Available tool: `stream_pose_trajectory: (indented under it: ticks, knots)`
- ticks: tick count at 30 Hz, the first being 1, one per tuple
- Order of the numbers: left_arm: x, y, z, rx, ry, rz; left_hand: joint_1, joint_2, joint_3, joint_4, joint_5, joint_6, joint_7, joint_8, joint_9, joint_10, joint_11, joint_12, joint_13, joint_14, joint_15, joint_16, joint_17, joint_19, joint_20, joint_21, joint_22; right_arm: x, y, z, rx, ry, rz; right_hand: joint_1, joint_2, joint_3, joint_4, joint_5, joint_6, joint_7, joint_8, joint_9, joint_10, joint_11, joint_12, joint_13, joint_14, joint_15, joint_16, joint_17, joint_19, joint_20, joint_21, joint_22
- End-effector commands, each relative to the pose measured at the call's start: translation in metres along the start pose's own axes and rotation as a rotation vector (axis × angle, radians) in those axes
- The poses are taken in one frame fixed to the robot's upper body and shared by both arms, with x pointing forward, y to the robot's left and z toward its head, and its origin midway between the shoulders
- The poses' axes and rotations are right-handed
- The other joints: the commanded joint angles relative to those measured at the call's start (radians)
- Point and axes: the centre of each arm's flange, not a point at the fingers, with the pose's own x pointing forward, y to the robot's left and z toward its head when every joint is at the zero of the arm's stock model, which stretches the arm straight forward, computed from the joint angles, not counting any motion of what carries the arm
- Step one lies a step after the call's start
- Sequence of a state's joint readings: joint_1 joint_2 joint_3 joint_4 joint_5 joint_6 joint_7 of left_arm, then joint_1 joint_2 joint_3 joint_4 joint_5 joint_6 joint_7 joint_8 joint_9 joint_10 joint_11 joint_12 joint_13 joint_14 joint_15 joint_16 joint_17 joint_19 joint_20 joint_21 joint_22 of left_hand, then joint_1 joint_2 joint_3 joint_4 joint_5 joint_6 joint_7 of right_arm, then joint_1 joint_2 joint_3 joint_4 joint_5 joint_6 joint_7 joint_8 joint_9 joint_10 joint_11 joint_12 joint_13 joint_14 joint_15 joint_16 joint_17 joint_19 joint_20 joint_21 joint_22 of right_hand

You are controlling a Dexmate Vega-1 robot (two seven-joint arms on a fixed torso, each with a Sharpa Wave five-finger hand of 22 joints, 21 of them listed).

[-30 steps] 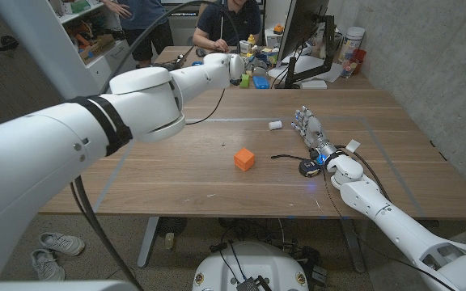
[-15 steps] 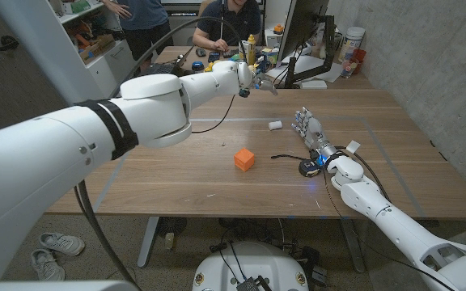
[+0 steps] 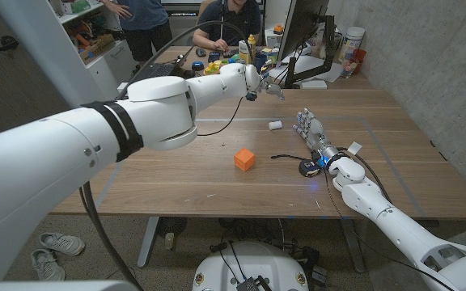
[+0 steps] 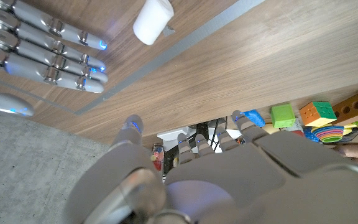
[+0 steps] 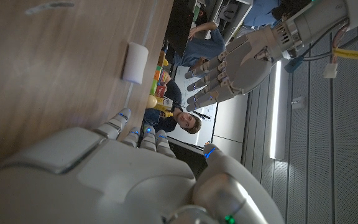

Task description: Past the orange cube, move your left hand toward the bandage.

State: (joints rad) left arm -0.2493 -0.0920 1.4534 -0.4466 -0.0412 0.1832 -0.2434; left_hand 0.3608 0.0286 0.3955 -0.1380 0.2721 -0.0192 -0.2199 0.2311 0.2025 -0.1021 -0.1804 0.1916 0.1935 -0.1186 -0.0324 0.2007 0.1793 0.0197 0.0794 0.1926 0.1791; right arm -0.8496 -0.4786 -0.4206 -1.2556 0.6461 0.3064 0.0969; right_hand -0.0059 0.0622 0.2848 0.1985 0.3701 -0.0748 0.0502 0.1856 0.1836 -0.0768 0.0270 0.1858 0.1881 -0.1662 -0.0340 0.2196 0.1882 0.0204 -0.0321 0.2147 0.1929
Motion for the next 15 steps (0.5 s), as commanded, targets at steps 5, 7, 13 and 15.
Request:
stream_pose_trajectory:
  ticks: [5,7,13,15]
  knots:
    - [0.004,-0.020,0.020,-0.076,-0.043,-0.030,0.024,0.013,0.010,-0.009,-0.007,0.015,-0.004,0.003,0.004,0.029,0.001,0.010,0.003,0.028,-0.068,0.013,0.001,0.036,0.003,0.015,0.004,-0.006,-0.007,-0.005,0.011,0.006,-0.014,0.003,0.128,0.008,-0.002,0.002,0.003,-0.001,0.009,0.006,0.002,0.000,0.010,0.005,0.000,-0.029,0.005,0.003,0.009,-0.089,0.005,0.002]
    - [0.004,-0.023,0.020,-0.080,-0.044,-0.034,0.028,0.016,0.010,-0.010,-0.009,0.024,-0.003,0.006,0.005,0.050,0.001,0.016,0.003,0.038,-0.072,0.015,0.000,0.046,-0.002,0.017,0.004,-0.006,-0.007,-0.006,0.010,0.005,-0.015,0.003,0.127,0.007,-0.002,0.002,0.002,-0.001,0.008,0.006,0.002,0.000,0.010,0.005,0.000,-0.029,0.005,0.003,0.009,-0.089,0.005,0.002]
    - [0.006,-0.033,0.019,-0.088,-0.042,-0.046,0.033,0.019,0.010,-0.010,-0.013,0.041,-0.003,0.012,0.006,0.069,0.004,0.020,0.002,0.052,-0.072,0.019,0.000,0.053,-0.001,0.016,0.004,-0.008,-0.008,-0.008,0.014,0.011,-0.019,0.003,0.127,0.007,-0.002,0.001,0.002,0.000,0.008,0.006,0.002,0.001,0.010,0.005,0.001,-0.027,0.005,0.003,0.009,-0.089,0.005,0.002]
    - [0.007,-0.035,0.017,-0.096,-0.042,-0.049,0.033,0.019,0.009,-0.010,-0.013,0.044,-0.003,0.013,0.006,0.071,0.003,0.020,0.002,0.052,-0.072,0.018,0.001,0.053,-0.001,0.015,0.004,-0.008,-0.008,-0.008,0.013,0.011,-0.017,0.003,0.127,0.007,-0.002,0.001,0.002,0.001,0.008,0.006,0.001,0.001,0.009,0.005,0.000,-0.027,0.005,0.003,0.009,-0.089,0.005,0.002]
